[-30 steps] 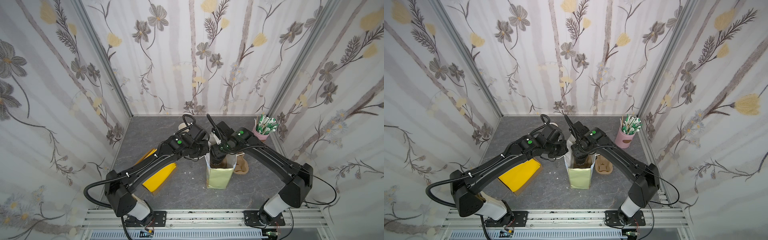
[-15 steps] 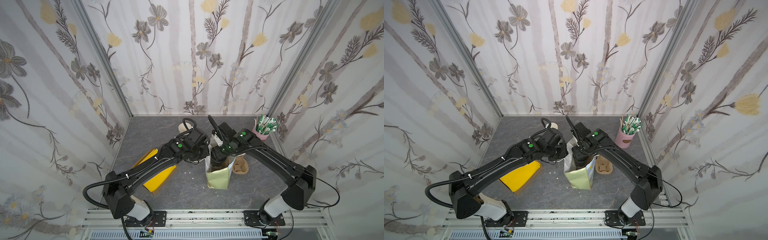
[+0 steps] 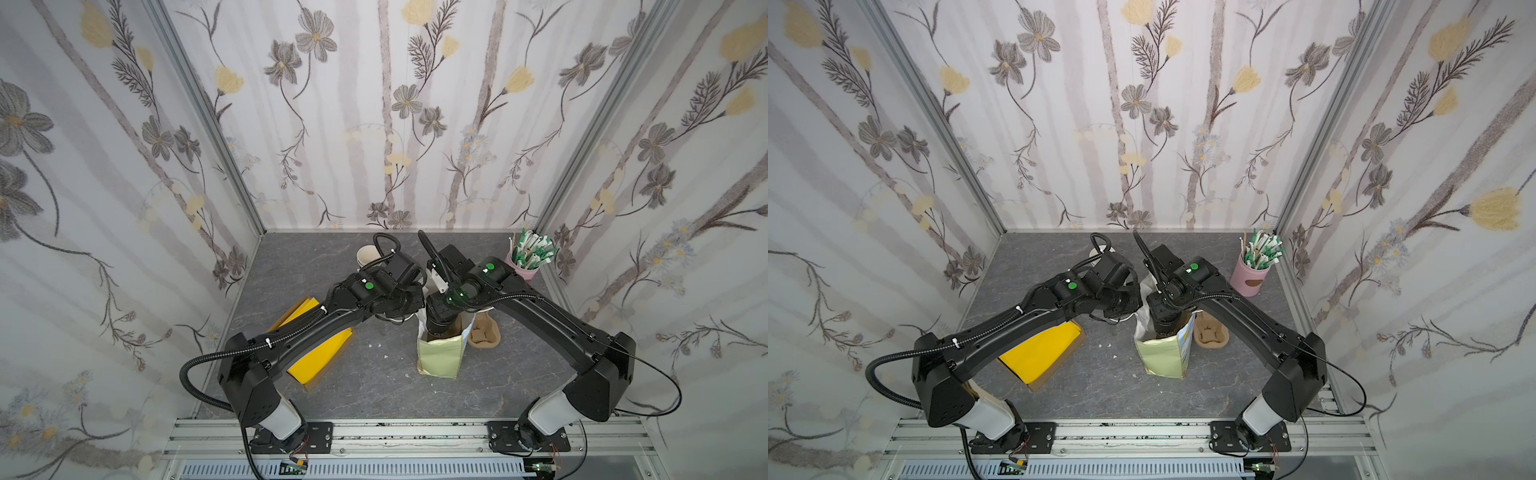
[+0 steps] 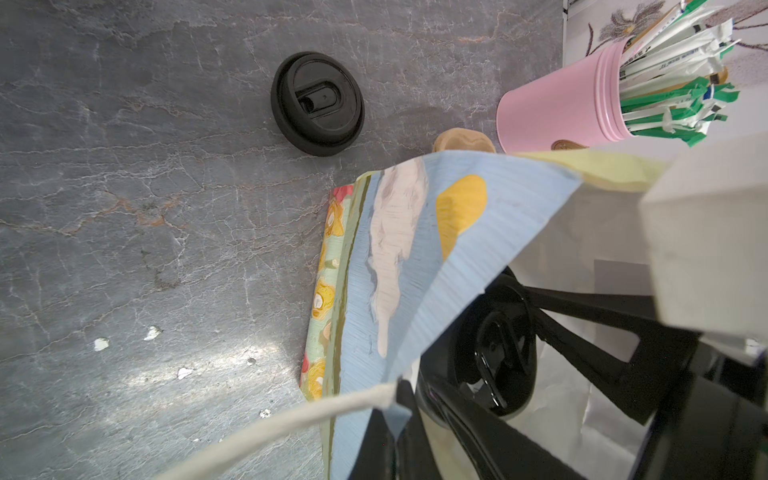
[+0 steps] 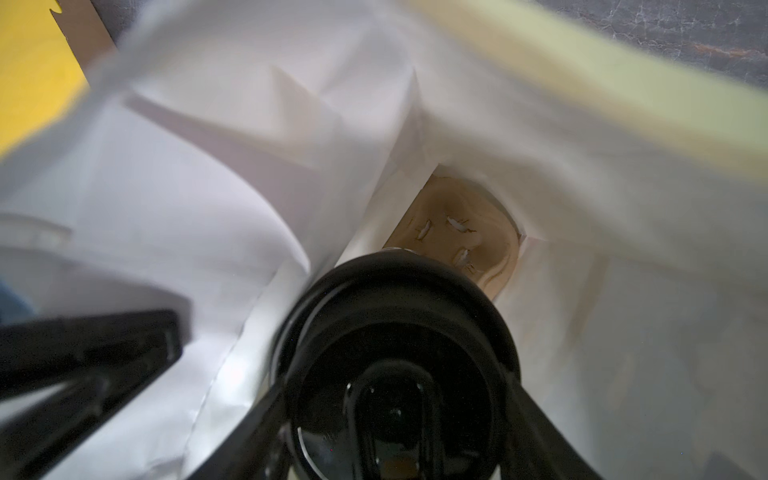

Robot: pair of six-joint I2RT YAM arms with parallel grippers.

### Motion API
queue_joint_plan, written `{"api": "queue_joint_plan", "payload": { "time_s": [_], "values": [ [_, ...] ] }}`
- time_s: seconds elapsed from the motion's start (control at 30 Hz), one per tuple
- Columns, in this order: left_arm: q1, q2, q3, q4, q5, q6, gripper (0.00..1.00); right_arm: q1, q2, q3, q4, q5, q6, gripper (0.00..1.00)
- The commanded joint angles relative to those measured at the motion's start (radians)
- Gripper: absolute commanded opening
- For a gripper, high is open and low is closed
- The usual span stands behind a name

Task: Pack the takeout coffee

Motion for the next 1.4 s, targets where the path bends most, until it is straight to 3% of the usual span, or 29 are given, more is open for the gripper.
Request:
{"api": "queue_joint_plan", "payload": {
  "time_s": [0.0, 0.27, 0.7, 0.97, 1.1, 1.37],
  "values": [
    [0.0, -0.033, -0.016, -0.011, 0.011, -0.014, 0.0, 0.0, 0.003, 0.013, 0.034, 0.028, 0.01, 0.52],
    [0.021, -0.107, -0.086, -0.012, 0.044, 0.002, 0.0, -0.011, 0.074, 0.136, 0.004, 0.028, 0.048, 0.51],
    [0.054, -0.102, -0.022, -0.016, 0.149, 0.115, 0.0, 0.003, 0.217, 0.423, -0.175, 0.06, 0.165, 0.51],
    [0.058, -0.159, -0.091, -0.017, 0.125, 0.26, 0.0, 0.018, 0.224, 0.427, -0.168, 0.047, 0.194, 0.51],
    [0.06, -0.183, -0.125, -0.019, 0.093, 0.324, 0.0, 0.045, 0.2, 0.354, -0.122, 0.087, 0.19, 0.51],
    [0.075, -0.183, -0.115, -0.033, 0.1, 0.231, 0.0, 0.075, 0.073, 0.179, -0.037, 0.075, 0.203, 0.52]
  ]
}}
